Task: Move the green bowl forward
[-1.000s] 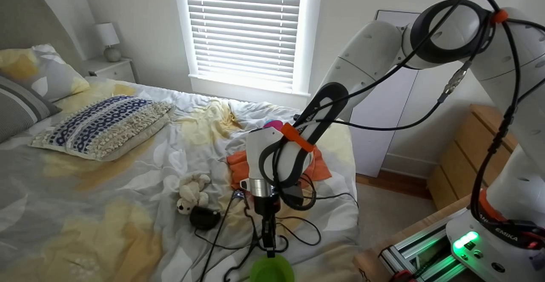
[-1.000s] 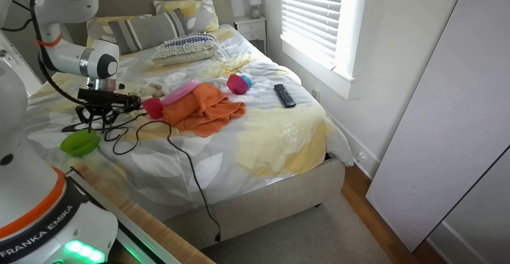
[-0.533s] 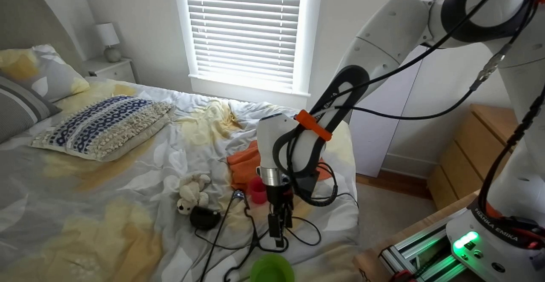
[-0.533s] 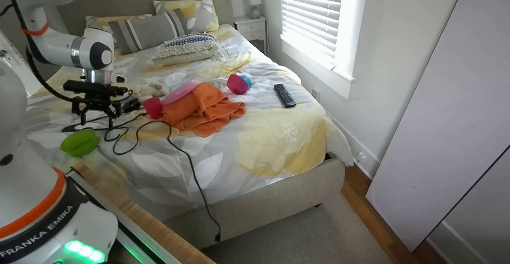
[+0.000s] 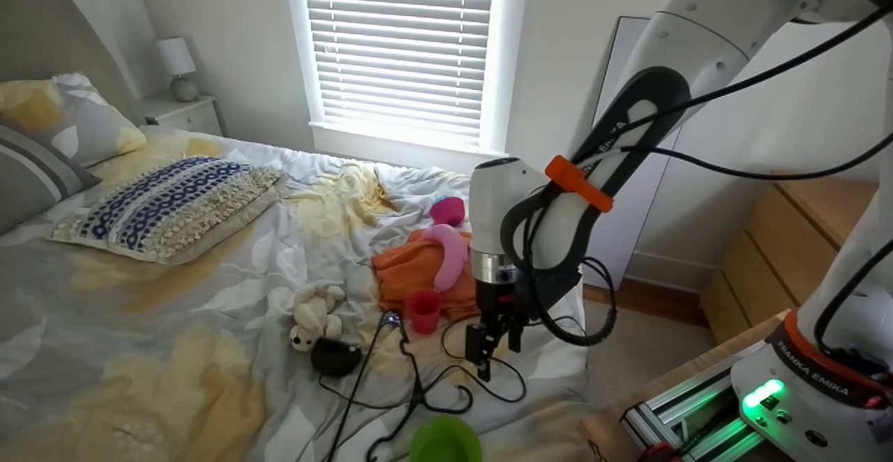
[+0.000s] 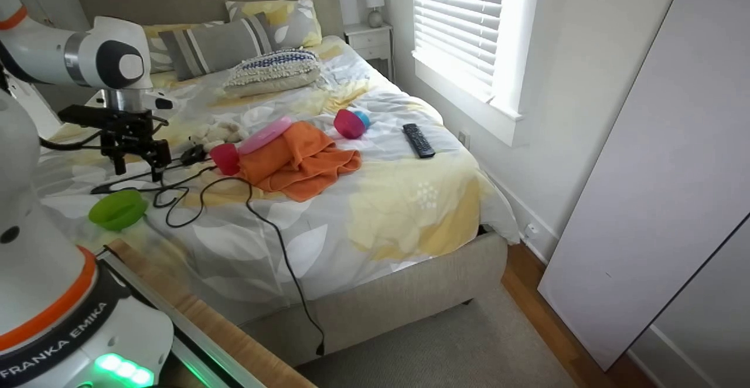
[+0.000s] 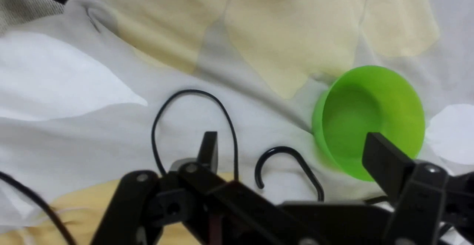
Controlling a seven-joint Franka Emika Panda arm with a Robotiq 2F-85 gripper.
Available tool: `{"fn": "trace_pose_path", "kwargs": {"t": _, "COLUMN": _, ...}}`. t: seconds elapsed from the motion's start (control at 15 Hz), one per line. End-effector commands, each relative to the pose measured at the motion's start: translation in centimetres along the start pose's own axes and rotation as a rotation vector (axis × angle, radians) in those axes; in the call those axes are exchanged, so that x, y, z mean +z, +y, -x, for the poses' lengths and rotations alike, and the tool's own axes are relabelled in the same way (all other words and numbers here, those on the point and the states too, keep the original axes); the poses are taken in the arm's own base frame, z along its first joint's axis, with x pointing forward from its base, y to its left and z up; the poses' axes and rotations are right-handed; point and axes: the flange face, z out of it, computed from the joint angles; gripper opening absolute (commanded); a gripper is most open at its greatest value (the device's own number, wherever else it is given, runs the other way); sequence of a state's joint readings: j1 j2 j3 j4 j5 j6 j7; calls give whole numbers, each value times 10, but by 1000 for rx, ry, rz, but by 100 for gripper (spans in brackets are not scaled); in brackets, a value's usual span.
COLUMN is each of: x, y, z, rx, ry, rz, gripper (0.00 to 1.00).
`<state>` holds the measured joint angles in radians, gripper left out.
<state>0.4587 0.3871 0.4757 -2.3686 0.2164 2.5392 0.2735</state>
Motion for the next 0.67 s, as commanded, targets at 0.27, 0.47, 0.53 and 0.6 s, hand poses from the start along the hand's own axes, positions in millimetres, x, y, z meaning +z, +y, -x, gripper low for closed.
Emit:
{"fn": "trace_pose_path", "kwargs": {"t": 0.27, "x": -37, "y": 2, "z": 39, "rx": 167, "ry": 119, "rz": 109, "gripper": 100}}
{"fn": "trace_pose_path", "kwargs": {"t": 0.47, "x": -52, "y": -3, "z": 53, "rx": 197, "ry": 168, "rz": 149, "gripper": 100}}
{"fn": "trace_pose_path", "kwargs": {"t": 0.53, "x": -54, "y": -3, "z": 54, "rx": 197, "ry": 172, "rz": 151, "gripper": 100}}
{"fn": "trace_pose_path", "kwargs": {"t": 0.6, "x": -54, "y": -1, "z": 55, "rx": 199, "ry": 173, "rz": 153, "gripper": 100}}
